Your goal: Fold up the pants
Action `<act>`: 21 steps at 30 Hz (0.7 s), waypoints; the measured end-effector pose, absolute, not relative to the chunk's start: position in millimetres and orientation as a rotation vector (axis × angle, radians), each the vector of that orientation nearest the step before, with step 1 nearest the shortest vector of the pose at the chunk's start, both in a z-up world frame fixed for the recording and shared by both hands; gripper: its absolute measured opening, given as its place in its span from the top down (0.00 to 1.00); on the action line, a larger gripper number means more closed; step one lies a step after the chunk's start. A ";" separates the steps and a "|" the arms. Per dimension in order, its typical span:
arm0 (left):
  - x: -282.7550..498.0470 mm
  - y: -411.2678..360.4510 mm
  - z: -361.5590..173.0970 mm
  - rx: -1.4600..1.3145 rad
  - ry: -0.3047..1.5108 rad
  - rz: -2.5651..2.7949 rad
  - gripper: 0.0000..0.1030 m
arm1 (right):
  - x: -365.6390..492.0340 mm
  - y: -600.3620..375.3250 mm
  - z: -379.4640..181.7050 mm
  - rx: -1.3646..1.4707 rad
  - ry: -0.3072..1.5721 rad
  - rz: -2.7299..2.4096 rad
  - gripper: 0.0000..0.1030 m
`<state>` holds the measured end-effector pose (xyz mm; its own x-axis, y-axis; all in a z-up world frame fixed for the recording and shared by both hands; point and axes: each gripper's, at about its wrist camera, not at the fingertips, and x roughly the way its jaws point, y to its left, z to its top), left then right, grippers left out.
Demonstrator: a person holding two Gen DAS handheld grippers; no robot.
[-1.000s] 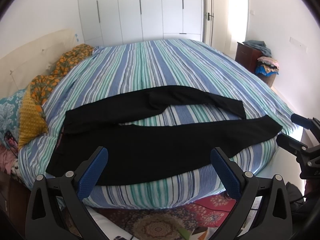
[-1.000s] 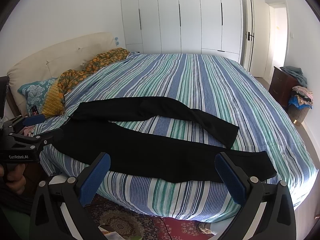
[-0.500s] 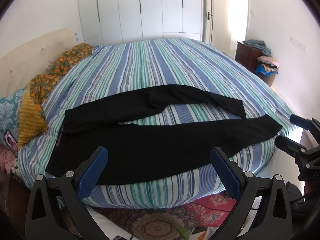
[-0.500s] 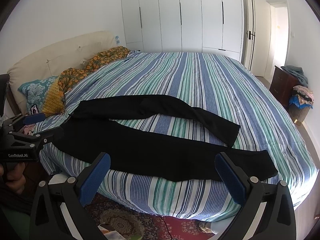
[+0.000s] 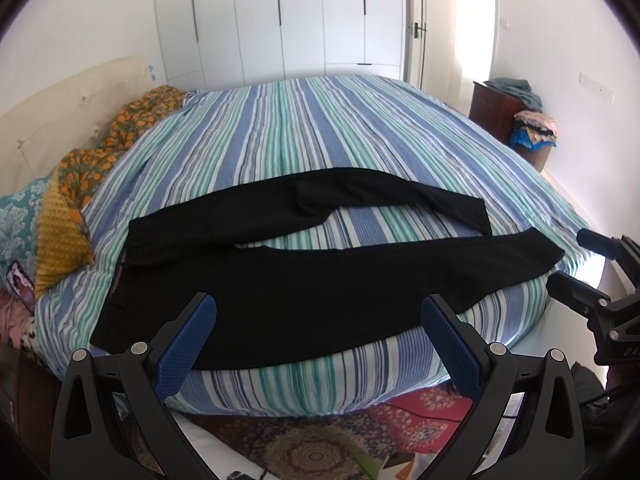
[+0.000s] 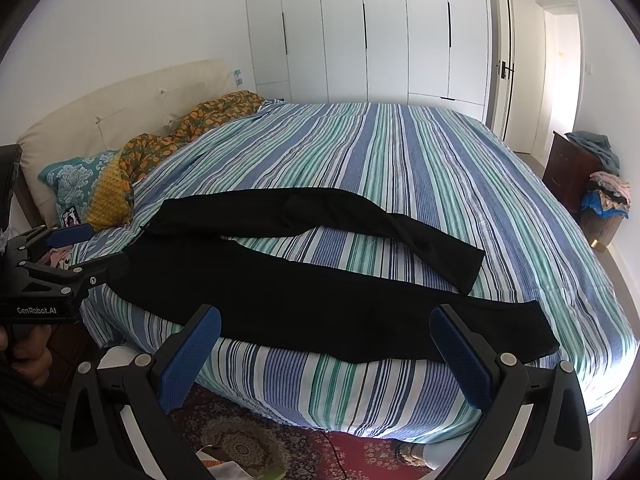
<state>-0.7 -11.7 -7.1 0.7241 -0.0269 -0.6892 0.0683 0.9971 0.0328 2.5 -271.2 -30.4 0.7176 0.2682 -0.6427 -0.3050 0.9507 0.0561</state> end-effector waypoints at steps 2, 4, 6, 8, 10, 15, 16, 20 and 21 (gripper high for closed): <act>-0.6 -11.6 -7.2 0.058 0.759 -0.052 0.01 | 2.5 -271.1 -30.5 -0.054 0.703 0.318 0.00; -0.6 -11.6 -7.2 0.058 0.759 -0.052 0.01 | 2.9 -269.9 -30.7 -0.055 0.704 0.320 0.00; -0.7 -11.7 -7.2 0.057 0.759 -0.052 0.01 | 3.5 -269.6 -31.0 -0.056 0.704 0.322 0.00; -0.9 -11.9 -7.3 0.058 0.760 -0.052 0.01 | 3.8 -269.5 -31.0 -0.056 0.704 0.322 0.00; -0.6 -11.8 -7.1 0.057 0.759 -0.052 0.01 | 4.1 -268.7 -31.1 -0.057 0.706 0.324 0.00; -0.2 -11.6 -6.9 0.058 0.761 -0.052 0.01 | 5.1 -268.2 -31.5 -0.057 0.709 0.326 0.00; -0.4 -11.7 -7.0 0.057 0.761 -0.052 0.01 | 5.1 -268.2 -31.5 -0.057 0.709 0.325 0.00; -0.9 -12.7 -7.9 0.058 0.761 -0.051 0.01 | 5.1 -268.1 -31.5 -0.057 0.709 0.325 0.00; -0.7 -12.5 -7.7 0.058 0.761 -0.052 0.01 | 5.2 -268.1 -31.5 -0.057 0.710 0.326 0.00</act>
<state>-0.7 -12.5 -7.7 0.7232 -0.0260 -0.6902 0.0681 0.9971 0.0338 5.2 -268.1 -31.5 0.7103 0.2746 -0.6481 -0.3127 0.9480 0.0589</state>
